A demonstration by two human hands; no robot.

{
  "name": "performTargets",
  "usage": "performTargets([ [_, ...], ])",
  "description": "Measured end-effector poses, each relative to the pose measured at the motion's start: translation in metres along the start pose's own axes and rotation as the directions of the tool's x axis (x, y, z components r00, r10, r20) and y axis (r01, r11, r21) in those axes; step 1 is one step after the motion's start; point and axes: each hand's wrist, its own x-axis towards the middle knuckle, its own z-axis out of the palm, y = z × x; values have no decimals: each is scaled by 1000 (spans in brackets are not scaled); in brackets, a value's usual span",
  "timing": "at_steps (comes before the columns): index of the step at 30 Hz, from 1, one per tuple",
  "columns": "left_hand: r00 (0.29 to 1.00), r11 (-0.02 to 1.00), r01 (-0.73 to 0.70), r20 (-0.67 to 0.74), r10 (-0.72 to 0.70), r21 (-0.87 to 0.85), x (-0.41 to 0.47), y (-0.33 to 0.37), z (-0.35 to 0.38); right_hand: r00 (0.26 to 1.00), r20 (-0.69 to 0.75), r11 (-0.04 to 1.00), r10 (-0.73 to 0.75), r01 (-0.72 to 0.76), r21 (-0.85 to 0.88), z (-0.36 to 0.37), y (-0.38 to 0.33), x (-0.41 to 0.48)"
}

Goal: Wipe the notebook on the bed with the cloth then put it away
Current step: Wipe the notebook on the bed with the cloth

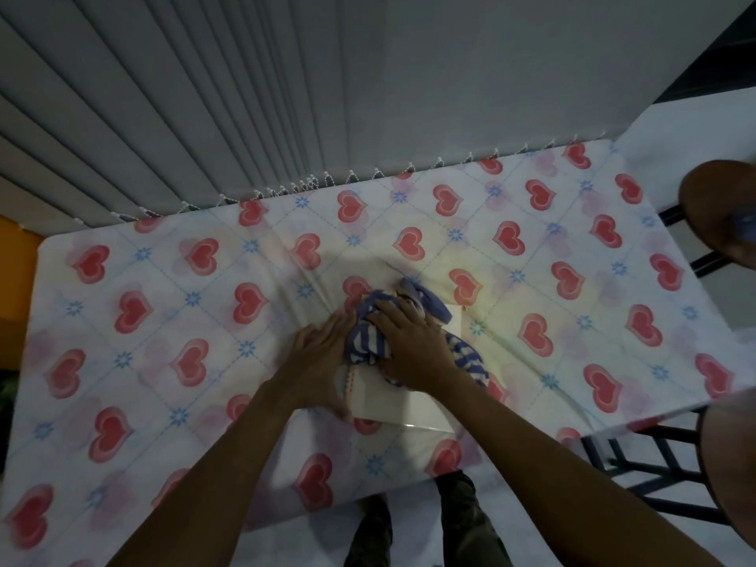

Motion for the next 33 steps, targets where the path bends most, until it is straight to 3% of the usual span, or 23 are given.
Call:
performTargets([
  [6, 1000, 1000, -17, -5, 17, 13, -3, 2, -3, 1000, 27, 1000, -13, 13, 3, 8, -13, -41],
  [13, 1000, 999, -16, 7, 16, 32, -2, 9, -5, 987, 25, 987, -158, 157, 7, 21, 3, -74],
  [18, 999, 998, -20, 34, 18, 52, -3, 6, -6, 998, -4, 997, 56, -56, 51, -9, 21, -24],
  [23, 1000, 997, -16, 27, 15, 72, -2, 4, -5, 986, 17, 986, 164, -164, 1, -3, 9, -26],
  [33, 999, 998, -31, 19, 30, 57, 0, 4, -5, 989, -24, 989, 149, -149, 12, 39, -24, -109],
])
